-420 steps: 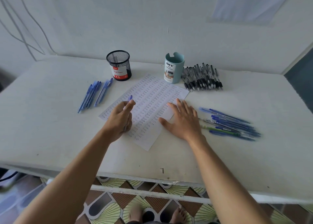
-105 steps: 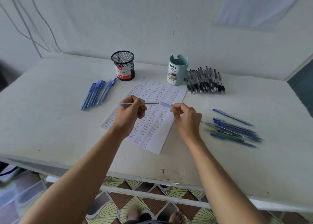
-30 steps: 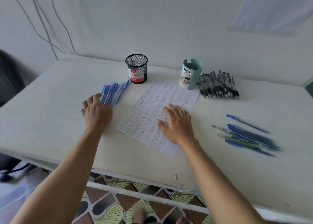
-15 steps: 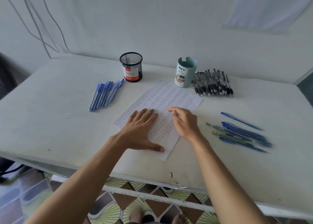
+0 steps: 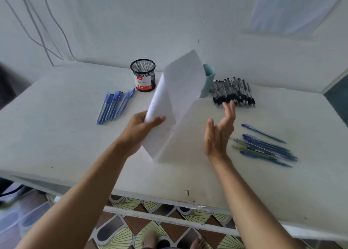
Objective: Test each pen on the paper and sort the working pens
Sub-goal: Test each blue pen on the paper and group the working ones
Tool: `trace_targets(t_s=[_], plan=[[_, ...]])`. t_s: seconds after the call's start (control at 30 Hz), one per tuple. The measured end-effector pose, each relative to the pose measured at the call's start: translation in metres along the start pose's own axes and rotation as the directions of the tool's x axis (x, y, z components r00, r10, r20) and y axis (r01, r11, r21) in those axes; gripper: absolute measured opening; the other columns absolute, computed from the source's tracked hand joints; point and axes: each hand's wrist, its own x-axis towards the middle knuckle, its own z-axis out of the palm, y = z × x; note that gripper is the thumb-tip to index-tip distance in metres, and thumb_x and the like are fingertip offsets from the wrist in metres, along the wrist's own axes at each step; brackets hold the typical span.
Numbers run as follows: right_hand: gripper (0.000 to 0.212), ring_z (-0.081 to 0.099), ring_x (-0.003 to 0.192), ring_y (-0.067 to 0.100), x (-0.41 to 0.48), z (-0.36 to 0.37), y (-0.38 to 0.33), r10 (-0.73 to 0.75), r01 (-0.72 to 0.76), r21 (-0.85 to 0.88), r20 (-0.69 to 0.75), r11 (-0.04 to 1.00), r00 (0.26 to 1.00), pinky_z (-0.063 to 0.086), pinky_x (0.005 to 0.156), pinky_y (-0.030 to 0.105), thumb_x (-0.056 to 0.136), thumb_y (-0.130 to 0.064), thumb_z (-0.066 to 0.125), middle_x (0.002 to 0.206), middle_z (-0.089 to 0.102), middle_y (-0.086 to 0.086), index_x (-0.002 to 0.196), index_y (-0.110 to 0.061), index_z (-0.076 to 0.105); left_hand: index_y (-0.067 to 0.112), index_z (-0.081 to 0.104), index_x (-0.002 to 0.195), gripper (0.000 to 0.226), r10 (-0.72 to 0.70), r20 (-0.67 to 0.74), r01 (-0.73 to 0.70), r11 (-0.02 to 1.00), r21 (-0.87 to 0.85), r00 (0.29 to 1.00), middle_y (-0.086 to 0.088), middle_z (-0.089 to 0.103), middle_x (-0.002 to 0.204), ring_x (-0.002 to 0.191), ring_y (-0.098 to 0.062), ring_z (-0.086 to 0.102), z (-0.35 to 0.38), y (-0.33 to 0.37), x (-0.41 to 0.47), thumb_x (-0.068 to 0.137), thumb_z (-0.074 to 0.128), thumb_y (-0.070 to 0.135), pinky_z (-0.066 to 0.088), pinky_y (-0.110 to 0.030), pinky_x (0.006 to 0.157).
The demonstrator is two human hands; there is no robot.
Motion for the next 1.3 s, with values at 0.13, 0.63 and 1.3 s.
trace_targets(t_s=[0.13,0.63,1.3], plan=[[0.055,0.028,0.146,0.028,-0.003,0.007,-0.007,0.008,0.023,-0.127,0.239,0.992,0.971,0.025,0.113,0.043,0.098,-0.046,0.027,0.161,0.024,0.014,0.147,-0.025,0.034,0.007,0.053,0.134,0.043,-0.114,0.001,0.111,0.960,-0.257,0.993,-0.018,0.069,0.113,0.088,-0.032,0.071,-0.010,-0.004,0.000,0.095,0.063,0.023,0.059,-0.043,0.068],[0.047,0.019,0.147,0.022,-0.006,0.024,-0.013,0.239,0.197,-0.490,0.689,0.849,0.684,0.011,0.117,0.049,0.095,-0.028,0.045,0.154,0.033,-0.001,0.142,-0.031,0.040,0.016,0.064,0.114,0.042,-0.012,-0.457,0.264,0.830,0.492,0.889,-0.012,0.067,0.119,0.103,-0.034,0.064,-0.038,0.004,0.019,0.093,0.045,0.046,0.055,-0.045,0.091],[0.047,0.035,0.140,0.027,-0.012,0.009,-0.007,0.221,0.201,-0.513,0.645,0.834,0.732,0.026,0.114,0.049,0.085,-0.038,0.036,0.144,0.047,-0.001,0.126,-0.026,0.056,0.028,0.016,0.160,0.069,0.122,0.207,-0.224,0.147,0.964,0.971,0.002,0.011,0.168,0.155,-0.021,0.004,0.020,-0.053,0.042,0.100,0.019,0.061,0.002,-0.037,0.123]])
